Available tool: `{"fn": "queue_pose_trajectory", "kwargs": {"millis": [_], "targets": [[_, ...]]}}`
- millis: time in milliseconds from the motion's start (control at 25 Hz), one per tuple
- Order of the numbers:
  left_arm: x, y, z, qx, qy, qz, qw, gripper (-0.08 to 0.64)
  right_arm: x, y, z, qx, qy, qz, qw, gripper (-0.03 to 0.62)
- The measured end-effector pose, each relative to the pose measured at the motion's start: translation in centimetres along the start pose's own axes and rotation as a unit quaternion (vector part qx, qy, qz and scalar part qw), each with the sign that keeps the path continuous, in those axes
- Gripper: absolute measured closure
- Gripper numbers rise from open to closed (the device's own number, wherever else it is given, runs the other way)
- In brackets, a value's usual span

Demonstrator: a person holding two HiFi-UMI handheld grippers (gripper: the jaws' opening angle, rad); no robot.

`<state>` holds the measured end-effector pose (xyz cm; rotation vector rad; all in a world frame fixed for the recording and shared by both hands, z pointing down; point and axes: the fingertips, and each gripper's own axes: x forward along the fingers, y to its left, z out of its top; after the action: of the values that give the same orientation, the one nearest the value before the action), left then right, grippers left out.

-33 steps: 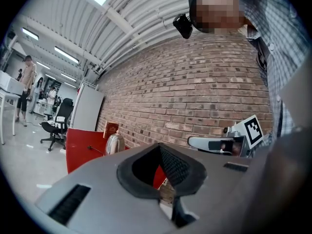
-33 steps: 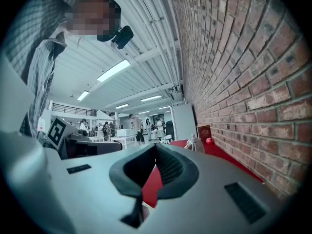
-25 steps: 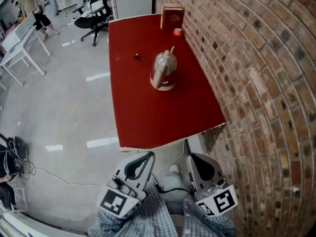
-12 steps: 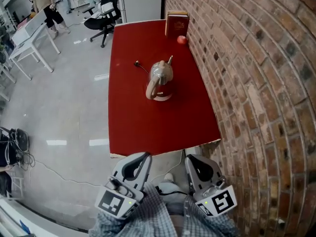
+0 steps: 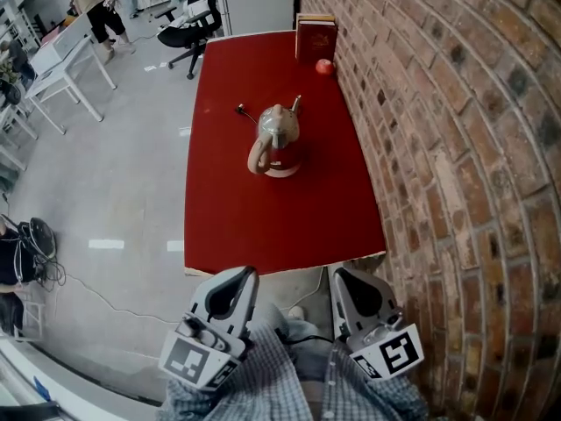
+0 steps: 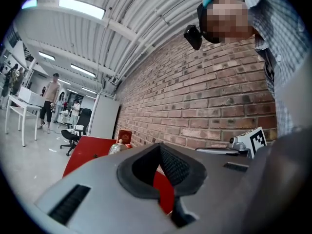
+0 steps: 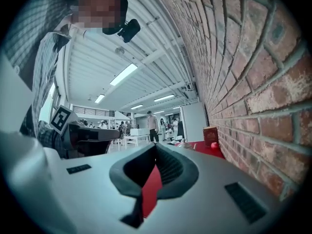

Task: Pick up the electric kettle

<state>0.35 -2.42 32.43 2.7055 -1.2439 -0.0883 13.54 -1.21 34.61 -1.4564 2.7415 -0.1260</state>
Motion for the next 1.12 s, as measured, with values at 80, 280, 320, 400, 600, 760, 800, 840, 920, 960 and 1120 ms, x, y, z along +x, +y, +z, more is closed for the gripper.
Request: {"fn": "queue_pose_trajectory", "kwargs": {"millis": [80, 280, 320, 400, 600, 760, 800, 840, 920, 960, 1120], "targets": [[0.1, 0.0, -0.2, 0.0, 0.006, 0.001, 1.0, 0.552, 0.1, -0.4, 0.0, 0.009, -0.003, -0.002, 1.0, 0.584], [0.9, 1.2, -1.0, 0.0, 0.018, 0.008, 0.9998, 0.552, 1.3, -0.7, -0.8, 0.018, 0.006, 0.002, 1.0, 0.584], [1.2, 1.6, -1.2, 0.0, 0.021, 0.008, 0.9998, 0.552, 1.6, -0.8, -1.1, 0.019, 0.009, 0.001, 1.0, 0.584], [2.0, 2.6, -1.4, -0.003, 0.025, 0.006, 0.9997, 0.552, 2.6, -1.2, -1.3, 0.02, 0.015, -0.002, 1.0, 0.584], [4.1, 5.3, -1.7, -0.007, 0.033, -0.004, 0.9994, 0.552, 5.4, -1.7, -1.0, 0.015, 0.019, -0.01, 1.0, 0.584], [5.8, 7.2, -1.5, 0.002, 0.038, -0.016, 0.9991, 0.552, 7.6, -1.9, -0.6, 0.015, 0.015, -0.017, 1.0, 0.584], [6.3, 7.7, -1.5, 0.003, 0.039, -0.018, 0.9991, 0.552, 8.1, -2.0, -0.5, 0.016, 0.015, -0.019, 1.0, 0.584], [6.7, 8.2, -1.4, 0.004, 0.04, -0.02, 0.999, 0.552, 8.6, -2.1, -0.5, 0.016, 0.016, -0.02, 1.0, 0.584], [7.6, 9.1, -1.5, 0.007, 0.043, -0.023, 0.9988, 0.552, 9.5, -2.3, -0.5, 0.014, 0.018, -0.023, 0.999, 0.584], [8.1, 9.6, -1.6, 0.009, 0.045, -0.024, 0.9986, 0.552, 9.9, -2.5, -0.5, 0.013, 0.02, -0.025, 0.999, 0.584], [9.3, 11.9, -3.3, 0.014, 0.075, -0.019, 0.9969, 0.552, 11.5, -2.9, -0.7, 0.01, 0.022, -0.036, 0.999, 0.584]]}}
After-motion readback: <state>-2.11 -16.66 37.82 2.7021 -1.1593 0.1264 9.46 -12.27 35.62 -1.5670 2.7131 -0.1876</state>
